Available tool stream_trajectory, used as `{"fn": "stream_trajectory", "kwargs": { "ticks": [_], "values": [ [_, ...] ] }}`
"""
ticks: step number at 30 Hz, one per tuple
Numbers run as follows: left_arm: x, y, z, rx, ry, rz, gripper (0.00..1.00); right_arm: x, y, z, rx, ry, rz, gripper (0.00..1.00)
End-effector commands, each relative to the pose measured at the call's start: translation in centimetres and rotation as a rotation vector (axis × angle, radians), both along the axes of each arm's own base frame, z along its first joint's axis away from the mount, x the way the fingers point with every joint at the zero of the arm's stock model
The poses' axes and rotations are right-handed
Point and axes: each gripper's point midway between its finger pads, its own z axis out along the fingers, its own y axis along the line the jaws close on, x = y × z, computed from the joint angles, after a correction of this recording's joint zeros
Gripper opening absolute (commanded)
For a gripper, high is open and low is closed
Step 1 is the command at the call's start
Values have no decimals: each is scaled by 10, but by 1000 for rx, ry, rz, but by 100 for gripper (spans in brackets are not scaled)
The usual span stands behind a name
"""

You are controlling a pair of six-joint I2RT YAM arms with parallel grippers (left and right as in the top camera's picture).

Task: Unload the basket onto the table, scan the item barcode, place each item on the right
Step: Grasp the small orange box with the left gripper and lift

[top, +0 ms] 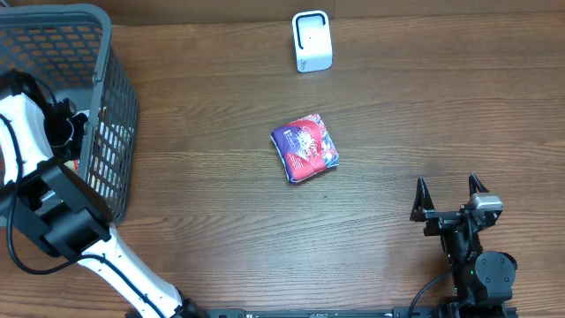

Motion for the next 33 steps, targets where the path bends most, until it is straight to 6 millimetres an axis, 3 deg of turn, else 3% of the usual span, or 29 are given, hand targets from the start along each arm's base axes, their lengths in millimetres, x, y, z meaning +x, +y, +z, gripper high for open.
{"fn": "stream_trajectory", "kwargs": {
  "ticks": [1,8,10,14,15,18,21,23,24,27,29,32,33],
  "values": [
    [20,9,46,40,-94,22,4,0,-2,-2,-4,-3,-10,100],
    [31,15,155,139,-284,92,4,0,-2,-2,-4,-3,-10,100],
    [35,-2,192,101,-396,70,4,0,-2,-2,-4,-3,-10,100],
    [37,-24,244,74,-563,26,4,0,-2,-2,-4,-3,-10,100],
    [32,-39,279,74,-663,-5,4,0,-2,-2,-4,-3,-10,100],
    [21,-54,310,85,-743,-31,4,0,-2,-2,-4,-3,-10,100],
    [11,-85,342,39,-840,-94,4,0,-2,-2,-4,-3,-10,100],
    [8,-112,360,-12,-899,-157,4,0,-2,-2,-4,-3,-10,100],
    [8,-141,370,-68,-935,-227,4,0,-2,-2,-4,-3,-10,100],
    [13,-194,377,-180,-962,-357,4,0,-2,-2,-4,-3,-10,100],
    [17,-252,373,-264,-938,-504,4,0,-2,-2,-4,-3,-10,100],
    [18,-312,355,-311,-865,-644,4,0,-2,-2,-4,-3,-10,100],
    [16,-349,339,-328,-798,-720,4,0,-2,-2,-4,-3,-10,100]
  ]
}}
